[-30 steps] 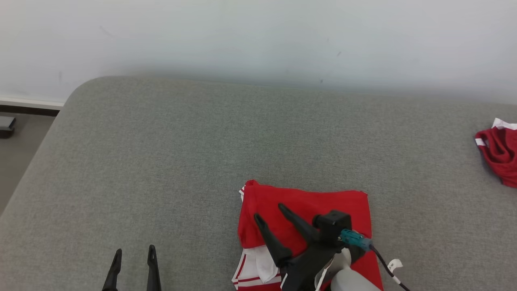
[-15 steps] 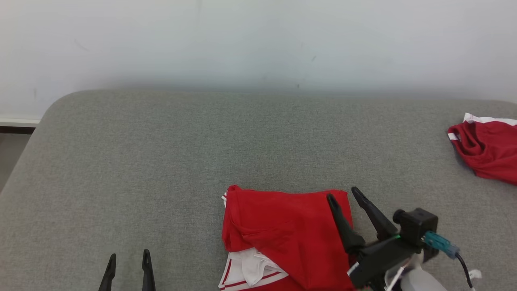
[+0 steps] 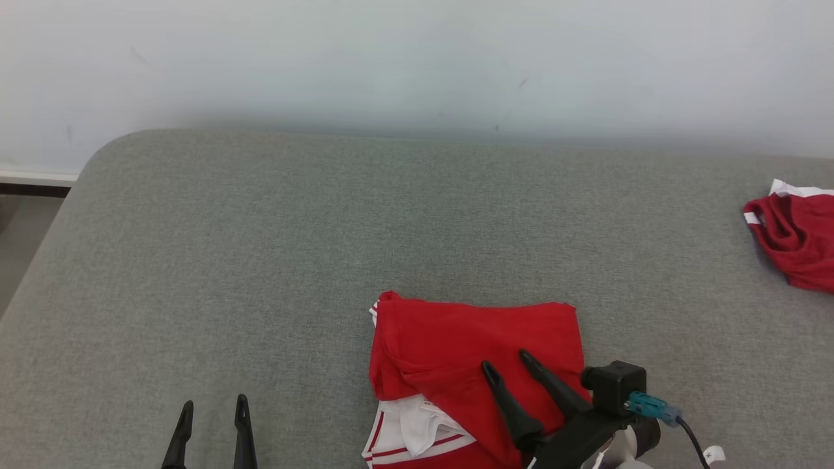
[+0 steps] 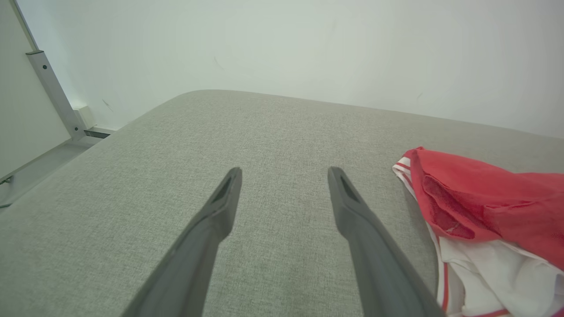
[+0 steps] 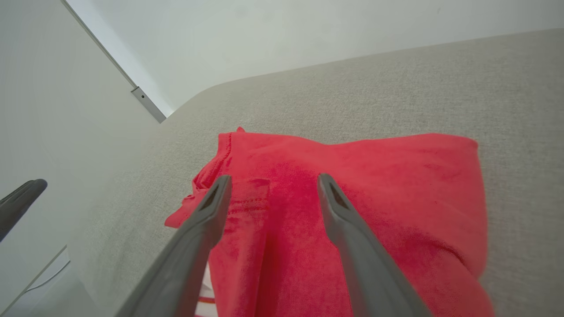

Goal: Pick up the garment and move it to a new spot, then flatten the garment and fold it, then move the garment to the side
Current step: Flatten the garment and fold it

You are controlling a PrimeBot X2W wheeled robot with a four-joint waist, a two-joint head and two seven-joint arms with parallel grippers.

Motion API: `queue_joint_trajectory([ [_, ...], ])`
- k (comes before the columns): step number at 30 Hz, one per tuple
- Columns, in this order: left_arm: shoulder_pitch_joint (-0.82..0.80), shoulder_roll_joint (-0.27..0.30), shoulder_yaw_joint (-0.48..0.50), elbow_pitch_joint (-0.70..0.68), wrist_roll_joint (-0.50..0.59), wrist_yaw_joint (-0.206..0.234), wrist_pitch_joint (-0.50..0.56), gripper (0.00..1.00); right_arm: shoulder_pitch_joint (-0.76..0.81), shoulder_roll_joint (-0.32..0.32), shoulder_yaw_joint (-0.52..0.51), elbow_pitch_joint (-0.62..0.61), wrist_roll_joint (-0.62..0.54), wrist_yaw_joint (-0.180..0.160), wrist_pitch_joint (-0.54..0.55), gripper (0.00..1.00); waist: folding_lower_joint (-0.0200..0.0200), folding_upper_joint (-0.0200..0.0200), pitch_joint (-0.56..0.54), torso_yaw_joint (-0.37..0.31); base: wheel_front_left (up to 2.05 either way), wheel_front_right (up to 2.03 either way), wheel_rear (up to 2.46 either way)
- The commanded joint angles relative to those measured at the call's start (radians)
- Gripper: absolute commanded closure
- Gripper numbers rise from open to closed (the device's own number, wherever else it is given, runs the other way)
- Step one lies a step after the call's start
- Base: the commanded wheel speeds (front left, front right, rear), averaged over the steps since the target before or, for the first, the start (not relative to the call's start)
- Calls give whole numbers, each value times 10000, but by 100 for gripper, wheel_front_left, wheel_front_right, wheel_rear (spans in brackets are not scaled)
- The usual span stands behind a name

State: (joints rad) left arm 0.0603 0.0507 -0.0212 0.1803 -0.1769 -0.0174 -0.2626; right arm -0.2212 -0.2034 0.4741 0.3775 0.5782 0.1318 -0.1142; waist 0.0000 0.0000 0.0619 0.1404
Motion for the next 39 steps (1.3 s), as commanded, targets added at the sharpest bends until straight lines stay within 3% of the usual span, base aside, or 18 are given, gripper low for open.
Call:
queue_joint_trajectory([
  [1, -29, -10, -2, 12, 7, 29, -27, 0, -141, 69, 120, 190, 90, -29, -8, 0, 0, 0, 69, 134, 0, 0, 0],
  [5, -55, -10, -20, 24, -42, 56, -27, 0, -350, 166, 346, 704, 326, -28, 56, 0, 0, 0, 104, 263, 0, 0, 0],
  [6, -63, -10, -27, 33, -52, 59, -27, 0, -414, 188, 416, 869, 422, -28, 57, 7, 0, 0, 108, 303, 0, 0, 0],
  [7, -69, -8, -25, 35, -67, 60, -27, 0, -470, 201, 513, 1016, 518, -28, 76, 53, 0, 0, 117, 335, 0, 0, 0],
  [8, -71, -10, -41, 40, -76, 59, -27, 0, -514, 206, 597, 1142, 593, -28, 47, 62, 0, 0, 116, 364, 0, 0, 0],
  [9, -64, -8, -40, 42, -79, 66, -27, 0, -570, 215, 689, 1237, 687, -28, -38, 89, 0, 0, 116, 386, 0, 0, 0],
  [10, -59, -10, -45, 46, -86, 74, -27, 0, -624, 223, 766, 1323, 768, -29, -114, 100, 0, 0, 114, 405, 0, 0, 0],
  [27, 59, -10, -152, 82, -212, 142, -27, 0, -431, -53, 3568, 856, 1531, -28, -1034, 98, 0, 0, 38, 353, 0, 0, 0],
  [29, 57, -10, -165, 99, -208, 137, -27, 0, -427, -21, 3919, 828, 1670, -28, -1055, 51, 0, 0, 25, 332, 0, 0, 0],
  [30, 52, -8, -165, 110, -202, 133, -27, 0, -430, -25, 4037, 827, 1766, -28, -1068, 6, 0, 0, 15, 317, 0, 0, 0],
  [31, 49, -8, -161, 115, -194, 133, -27, 0, -444, -25, 4156, 802, 1871, -28, -1099, 0, 0, 0, 2, 299, 0, 0, 0],
  [35, 139, -8, -84, 117, -138, 127, -27, 0, -616, -192, 4103, 637, 2121, -28, -1353, 0, 0, 0, -97, 154, 0, 0, 0],
  [39, 205, -8, -2, 110, -70, 80, -27, 0, -609, -388, 3434, 325, 1974, -28, -1505, 0, 0, 0, -205, -57, 0, 0, 0],
])
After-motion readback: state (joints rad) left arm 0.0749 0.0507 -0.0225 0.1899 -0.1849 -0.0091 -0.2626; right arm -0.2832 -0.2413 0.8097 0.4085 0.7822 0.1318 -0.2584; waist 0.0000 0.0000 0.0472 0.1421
